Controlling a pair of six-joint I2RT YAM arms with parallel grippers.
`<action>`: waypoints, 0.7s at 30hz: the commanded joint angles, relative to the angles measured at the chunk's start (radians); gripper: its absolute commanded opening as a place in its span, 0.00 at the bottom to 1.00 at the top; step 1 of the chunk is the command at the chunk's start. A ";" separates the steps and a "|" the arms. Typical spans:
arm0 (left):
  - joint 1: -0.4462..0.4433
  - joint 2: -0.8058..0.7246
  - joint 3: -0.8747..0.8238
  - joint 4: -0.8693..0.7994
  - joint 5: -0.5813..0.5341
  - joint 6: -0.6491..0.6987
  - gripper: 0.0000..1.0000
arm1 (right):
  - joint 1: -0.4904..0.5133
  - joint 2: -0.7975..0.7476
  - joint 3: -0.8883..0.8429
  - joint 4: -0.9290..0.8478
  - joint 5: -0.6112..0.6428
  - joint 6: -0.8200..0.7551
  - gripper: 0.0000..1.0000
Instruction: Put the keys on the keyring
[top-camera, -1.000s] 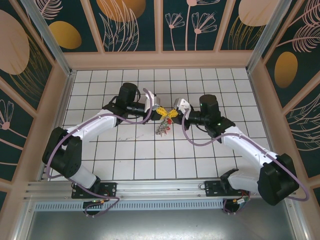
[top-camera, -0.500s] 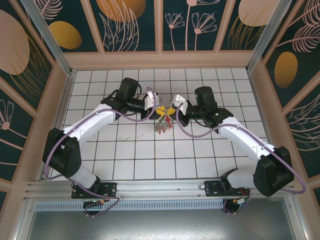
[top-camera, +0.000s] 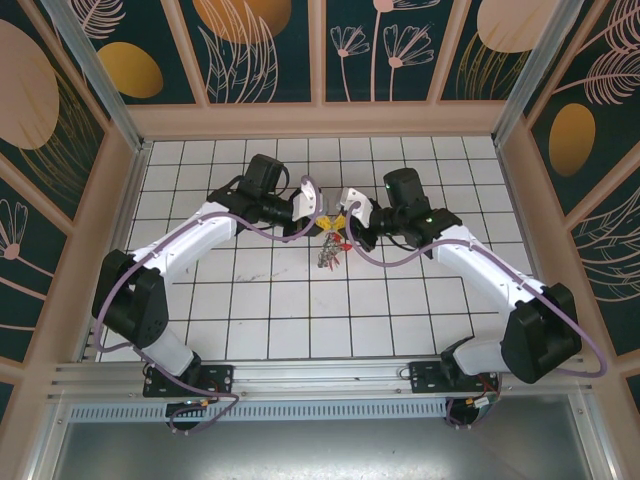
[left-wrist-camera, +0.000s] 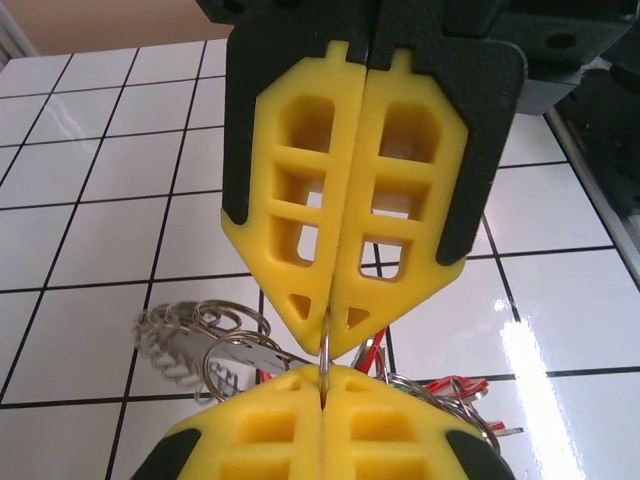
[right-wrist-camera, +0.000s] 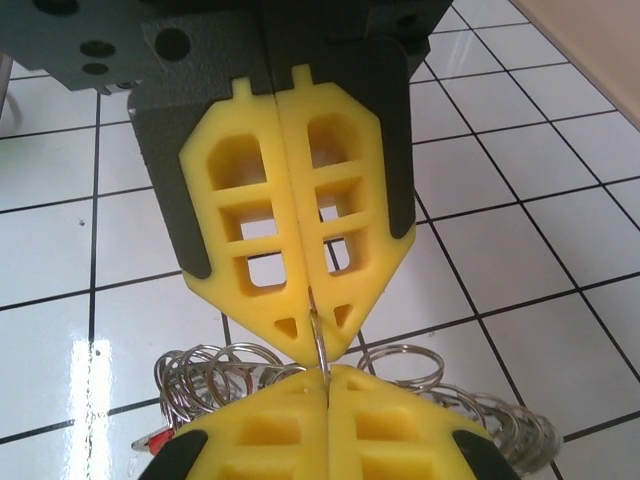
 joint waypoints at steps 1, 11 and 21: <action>-0.007 -0.013 -0.006 0.045 0.024 -0.036 0.00 | 0.009 -0.012 0.029 0.022 -0.005 -0.018 0.02; 0.017 -0.091 -0.150 0.367 0.185 -0.261 0.00 | -0.009 -0.122 -0.155 0.199 0.006 0.081 0.14; 0.017 -0.110 -0.223 0.526 0.240 -0.383 0.00 | -0.009 -0.240 -0.289 0.388 0.011 0.198 0.15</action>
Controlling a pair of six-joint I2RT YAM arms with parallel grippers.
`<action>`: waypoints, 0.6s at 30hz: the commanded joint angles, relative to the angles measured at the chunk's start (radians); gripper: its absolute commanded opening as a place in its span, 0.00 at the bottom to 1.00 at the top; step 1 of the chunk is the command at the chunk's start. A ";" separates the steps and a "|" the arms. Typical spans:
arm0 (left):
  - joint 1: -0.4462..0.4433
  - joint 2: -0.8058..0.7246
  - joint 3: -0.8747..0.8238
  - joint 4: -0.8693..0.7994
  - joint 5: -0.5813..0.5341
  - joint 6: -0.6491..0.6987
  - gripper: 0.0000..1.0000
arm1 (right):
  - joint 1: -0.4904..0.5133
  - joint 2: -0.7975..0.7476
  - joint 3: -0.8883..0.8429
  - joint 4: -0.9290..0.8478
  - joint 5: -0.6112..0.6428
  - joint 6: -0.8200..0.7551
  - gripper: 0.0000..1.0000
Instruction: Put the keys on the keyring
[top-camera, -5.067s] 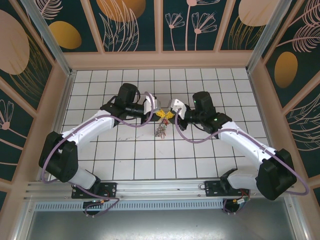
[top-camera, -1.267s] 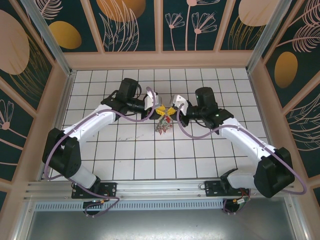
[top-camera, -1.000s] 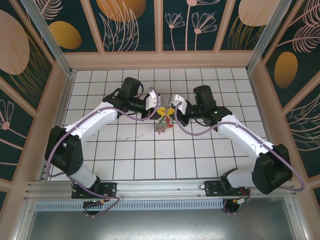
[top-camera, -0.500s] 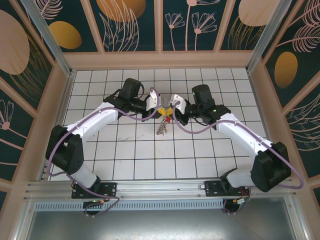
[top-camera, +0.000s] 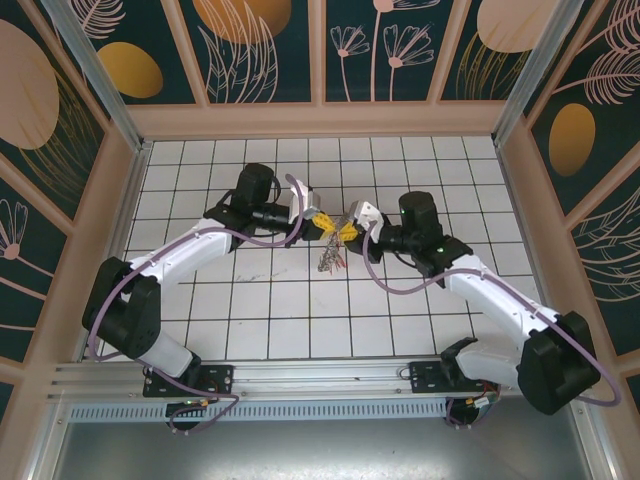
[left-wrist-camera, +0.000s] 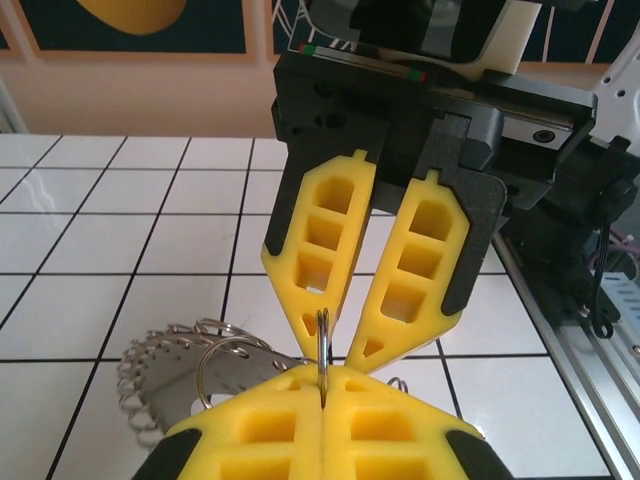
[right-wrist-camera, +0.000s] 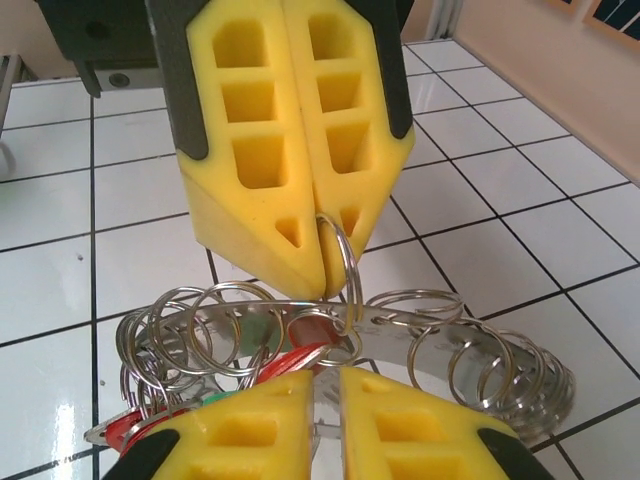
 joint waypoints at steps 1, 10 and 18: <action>0.008 -0.040 -0.019 0.116 0.051 -0.064 0.00 | -0.005 -0.063 -0.026 0.107 0.010 0.047 0.15; 0.007 -0.052 -0.023 0.129 0.002 -0.078 0.00 | -0.003 -0.075 -0.022 0.074 0.017 0.057 0.17; 0.007 -0.060 -0.031 0.124 -0.004 -0.072 0.00 | 0.010 -0.043 -0.049 0.123 -0.015 0.092 0.21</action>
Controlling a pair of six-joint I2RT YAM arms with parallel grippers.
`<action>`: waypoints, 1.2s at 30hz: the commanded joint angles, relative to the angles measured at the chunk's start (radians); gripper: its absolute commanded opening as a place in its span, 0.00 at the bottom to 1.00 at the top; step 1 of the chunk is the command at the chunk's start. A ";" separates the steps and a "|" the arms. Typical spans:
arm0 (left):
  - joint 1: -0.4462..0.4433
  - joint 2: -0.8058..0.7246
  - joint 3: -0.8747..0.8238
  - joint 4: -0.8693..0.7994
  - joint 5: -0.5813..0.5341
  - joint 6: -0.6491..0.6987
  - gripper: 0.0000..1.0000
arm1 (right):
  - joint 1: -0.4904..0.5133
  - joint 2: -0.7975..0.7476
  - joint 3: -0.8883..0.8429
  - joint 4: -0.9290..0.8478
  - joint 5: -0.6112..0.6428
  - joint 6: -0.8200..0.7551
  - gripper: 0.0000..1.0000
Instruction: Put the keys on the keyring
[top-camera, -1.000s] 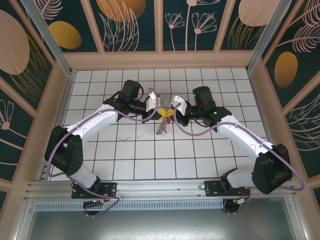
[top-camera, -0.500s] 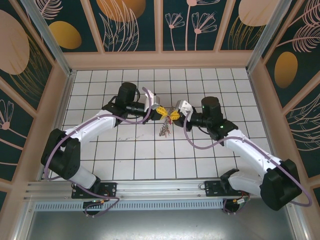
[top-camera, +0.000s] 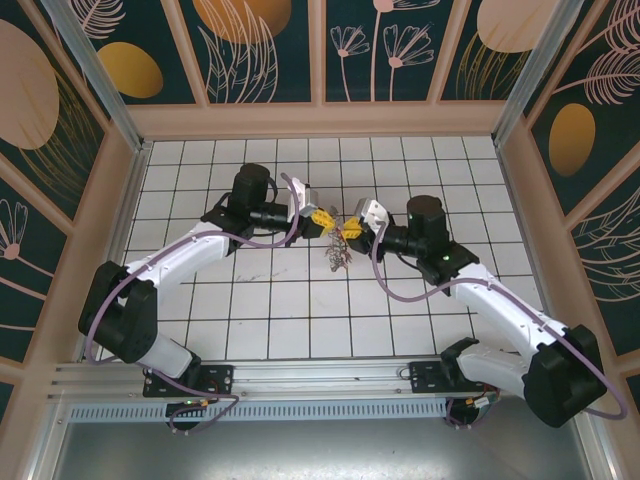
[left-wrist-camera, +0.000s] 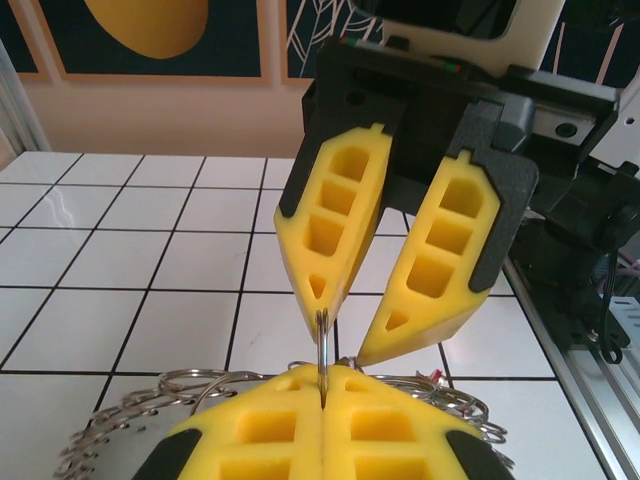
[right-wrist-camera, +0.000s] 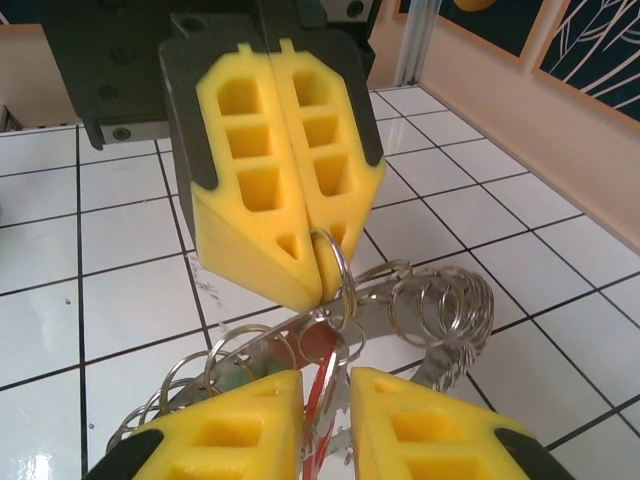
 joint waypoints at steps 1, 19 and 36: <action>0.007 -0.033 -0.003 0.046 0.013 -0.003 0.00 | 0.010 0.017 -0.007 0.041 -0.036 0.022 0.22; 0.007 -0.026 0.004 0.036 0.009 0.005 0.00 | 0.012 0.050 -0.019 0.056 -0.045 0.020 0.23; 0.008 -0.026 0.005 0.039 0.015 -0.001 0.00 | 0.050 0.079 -0.038 0.164 -0.021 0.057 0.26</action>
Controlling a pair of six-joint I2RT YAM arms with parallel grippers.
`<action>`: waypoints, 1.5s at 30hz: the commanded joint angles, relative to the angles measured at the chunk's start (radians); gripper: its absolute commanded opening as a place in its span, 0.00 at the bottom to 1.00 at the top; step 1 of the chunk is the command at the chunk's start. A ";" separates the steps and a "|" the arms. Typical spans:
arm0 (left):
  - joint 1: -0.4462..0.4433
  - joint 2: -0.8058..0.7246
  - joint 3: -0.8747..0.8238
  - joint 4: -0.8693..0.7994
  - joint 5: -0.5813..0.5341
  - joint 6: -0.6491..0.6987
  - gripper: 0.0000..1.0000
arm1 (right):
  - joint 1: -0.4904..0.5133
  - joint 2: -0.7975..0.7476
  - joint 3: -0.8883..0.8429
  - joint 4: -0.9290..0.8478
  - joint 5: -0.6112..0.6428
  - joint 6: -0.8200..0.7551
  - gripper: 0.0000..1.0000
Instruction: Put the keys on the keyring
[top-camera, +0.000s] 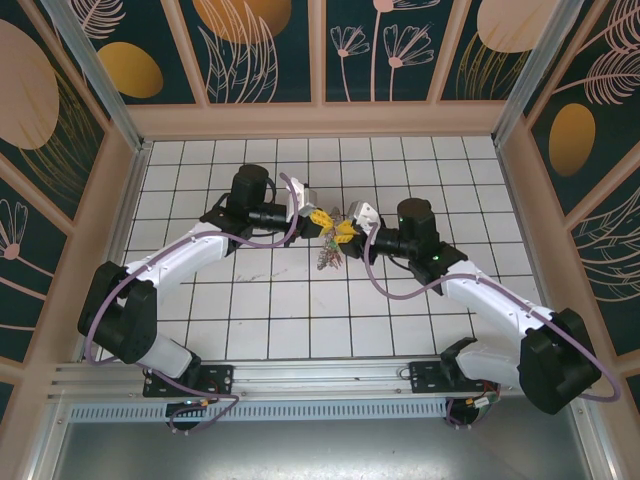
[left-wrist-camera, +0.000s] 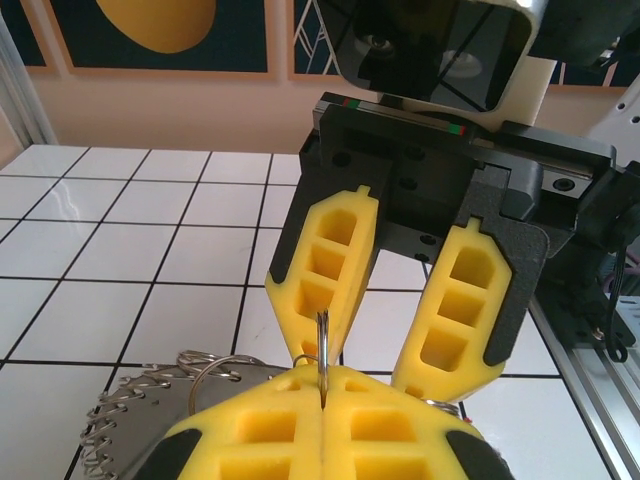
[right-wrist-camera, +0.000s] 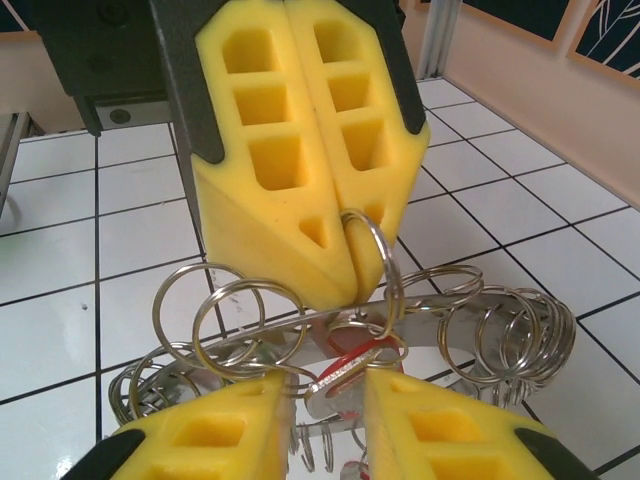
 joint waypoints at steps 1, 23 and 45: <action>0.002 -0.024 0.010 0.039 0.021 -0.002 0.00 | 0.013 0.008 -0.007 0.057 -0.006 0.009 0.26; 0.001 -0.023 0.013 0.032 0.003 0.007 0.00 | 0.017 -0.012 -0.024 0.006 0.159 -0.054 0.06; 0.001 -0.003 0.030 -0.053 -0.032 0.072 0.00 | 0.015 -0.059 0.026 -0.095 0.236 -0.101 0.04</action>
